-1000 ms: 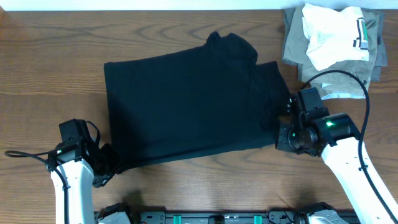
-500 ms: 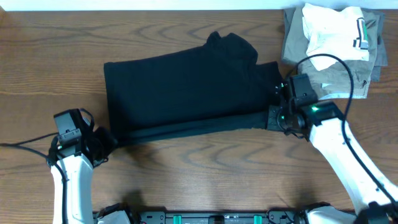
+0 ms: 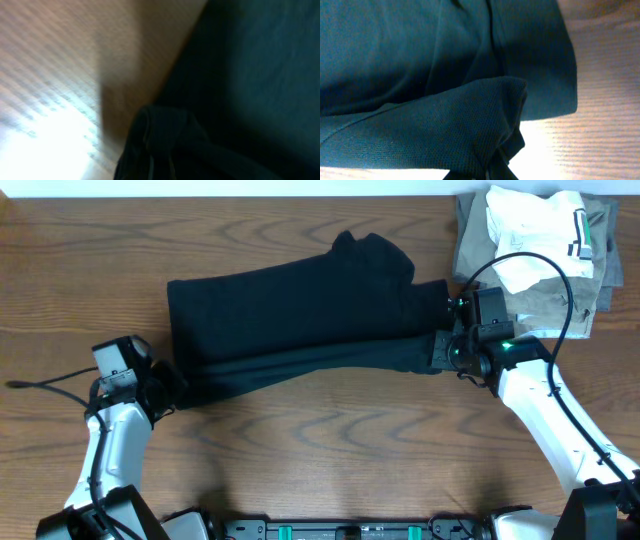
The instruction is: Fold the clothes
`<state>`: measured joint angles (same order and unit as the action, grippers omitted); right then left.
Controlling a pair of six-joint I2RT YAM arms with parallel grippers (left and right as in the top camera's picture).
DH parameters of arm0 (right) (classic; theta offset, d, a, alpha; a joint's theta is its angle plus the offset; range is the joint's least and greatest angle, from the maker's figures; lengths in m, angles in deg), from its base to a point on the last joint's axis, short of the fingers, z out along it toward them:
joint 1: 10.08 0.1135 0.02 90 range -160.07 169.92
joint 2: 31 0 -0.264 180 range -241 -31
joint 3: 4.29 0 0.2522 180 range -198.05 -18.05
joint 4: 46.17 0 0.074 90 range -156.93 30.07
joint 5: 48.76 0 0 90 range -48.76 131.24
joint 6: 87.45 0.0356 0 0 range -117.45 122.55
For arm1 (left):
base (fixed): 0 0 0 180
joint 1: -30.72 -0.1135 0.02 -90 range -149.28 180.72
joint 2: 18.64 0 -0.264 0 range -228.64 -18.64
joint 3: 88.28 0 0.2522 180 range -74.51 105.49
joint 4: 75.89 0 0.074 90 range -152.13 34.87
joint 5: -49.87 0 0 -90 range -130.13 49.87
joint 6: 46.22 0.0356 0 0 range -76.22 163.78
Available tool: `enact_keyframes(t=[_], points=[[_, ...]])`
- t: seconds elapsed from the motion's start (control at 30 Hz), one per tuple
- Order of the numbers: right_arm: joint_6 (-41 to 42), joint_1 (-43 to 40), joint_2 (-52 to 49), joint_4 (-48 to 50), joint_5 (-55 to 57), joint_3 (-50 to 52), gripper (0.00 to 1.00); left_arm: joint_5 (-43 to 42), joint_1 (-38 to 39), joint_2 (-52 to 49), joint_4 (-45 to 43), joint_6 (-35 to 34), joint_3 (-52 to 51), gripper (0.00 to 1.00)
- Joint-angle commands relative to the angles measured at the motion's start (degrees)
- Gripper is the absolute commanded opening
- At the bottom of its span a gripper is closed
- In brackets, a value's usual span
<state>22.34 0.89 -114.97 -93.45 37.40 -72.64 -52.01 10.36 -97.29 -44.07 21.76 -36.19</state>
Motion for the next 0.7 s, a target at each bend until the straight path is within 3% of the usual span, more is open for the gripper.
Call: enact_keyframes(t=[0.0, 0.13, 0.23, 0.47, 0.67], points=[[-1.2, -1.0, 0.0, 0.3, 2.8, -1.2, 0.01, 1.8, 1.2, -0.1, -0.6, 0.5, 1.1, 0.06], [-1.1, -1.0, 0.1, -4.3, 0.0, -2.8, 0.01, -4.1, 2.1, 1.6, 3.4, 0.3, 2.7, 0.06], [-0.9, -1.0, 0.3, -11.3, -1.5, -5.6, 0.01, -6.7, 2.1, 3.8, 11.3, -0.8, 5.0, 0.06], [-0.1, -1.4, 2.8, -31.2, -2.2, -14.5, 0.01, -7.0, 2.1, 10.1, 32.3, 1.7, 10.6, 0.06], [-0.1, -3.0, 3.0, -42.5, -2.2, -18.1, 0.01, -6.9, 2.1, 12.8, 41.0, 3.0, 11.9, 0.06]])
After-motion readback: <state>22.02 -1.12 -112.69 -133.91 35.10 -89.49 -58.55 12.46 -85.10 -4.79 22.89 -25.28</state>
